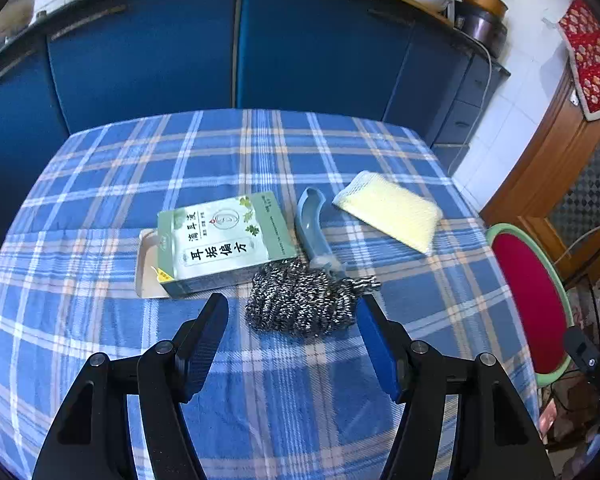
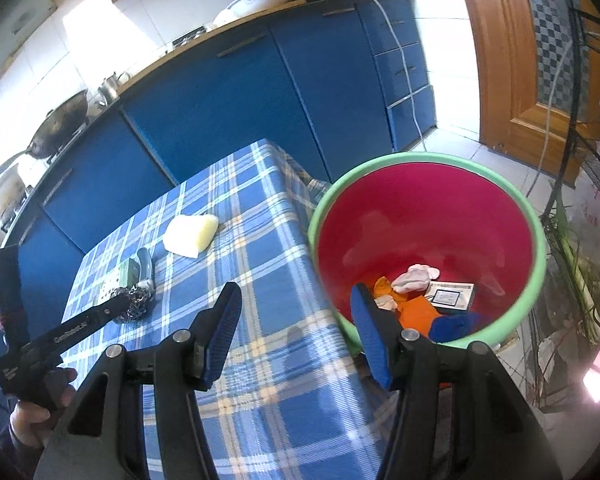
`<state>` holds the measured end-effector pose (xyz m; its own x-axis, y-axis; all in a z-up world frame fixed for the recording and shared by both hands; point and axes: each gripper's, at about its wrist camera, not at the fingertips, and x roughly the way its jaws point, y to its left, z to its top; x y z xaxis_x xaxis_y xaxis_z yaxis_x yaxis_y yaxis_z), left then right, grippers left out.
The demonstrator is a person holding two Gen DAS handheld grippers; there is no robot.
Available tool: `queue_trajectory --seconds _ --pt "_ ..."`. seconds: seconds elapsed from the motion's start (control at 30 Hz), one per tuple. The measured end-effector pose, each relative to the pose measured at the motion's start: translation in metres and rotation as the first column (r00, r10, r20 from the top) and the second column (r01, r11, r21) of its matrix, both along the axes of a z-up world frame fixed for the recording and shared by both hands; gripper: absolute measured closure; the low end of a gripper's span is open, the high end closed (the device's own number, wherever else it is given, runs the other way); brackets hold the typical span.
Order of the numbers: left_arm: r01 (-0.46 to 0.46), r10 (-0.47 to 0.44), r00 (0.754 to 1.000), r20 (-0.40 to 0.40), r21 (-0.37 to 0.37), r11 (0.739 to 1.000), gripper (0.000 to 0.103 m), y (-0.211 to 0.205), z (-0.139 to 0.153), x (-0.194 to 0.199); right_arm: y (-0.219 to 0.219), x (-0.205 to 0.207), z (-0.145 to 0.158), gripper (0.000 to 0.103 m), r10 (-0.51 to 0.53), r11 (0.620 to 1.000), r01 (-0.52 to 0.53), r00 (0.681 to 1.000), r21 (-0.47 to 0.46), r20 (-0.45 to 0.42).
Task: Collect trash
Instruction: 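Grasp the steel wool scrubber with the left tool, then lift the steel wool with the left tool while the right tool reaches the grey plastic scoop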
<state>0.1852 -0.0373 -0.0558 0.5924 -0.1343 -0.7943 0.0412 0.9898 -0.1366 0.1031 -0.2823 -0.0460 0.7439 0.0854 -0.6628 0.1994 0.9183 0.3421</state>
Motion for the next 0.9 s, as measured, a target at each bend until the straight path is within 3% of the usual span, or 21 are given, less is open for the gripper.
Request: queue_trajectory --seconds 0.37,0.47,0.57,0.9 --pt "0.028 -0.029 0.999 -0.022 -0.058 0.998 0.035 0.002 -0.017 0.009 0.018 0.019 -0.007 0.044 0.052 0.998 -0.053 0.998 -0.028 -0.035" --pt "0.034 -0.035 0.999 -0.011 -0.066 0.997 0.049 0.003 -0.017 0.008 0.023 0.022 -0.007 0.044 0.065 0.997 -0.066 0.997 -0.038 -0.039" --pt "0.05 -0.051 0.999 -0.013 -0.088 0.995 0.055 0.004 -0.017 0.006 0.028 0.025 -0.009 0.044 0.077 0.996 -0.079 0.996 -0.043 -0.047" --pt "0.042 -0.04 0.999 0.023 -0.118 0.992 0.058 0.032 -0.002 -0.017 0.054 0.035 -0.008 0.044 0.124 0.991 -0.126 0.991 -0.048 -0.048"
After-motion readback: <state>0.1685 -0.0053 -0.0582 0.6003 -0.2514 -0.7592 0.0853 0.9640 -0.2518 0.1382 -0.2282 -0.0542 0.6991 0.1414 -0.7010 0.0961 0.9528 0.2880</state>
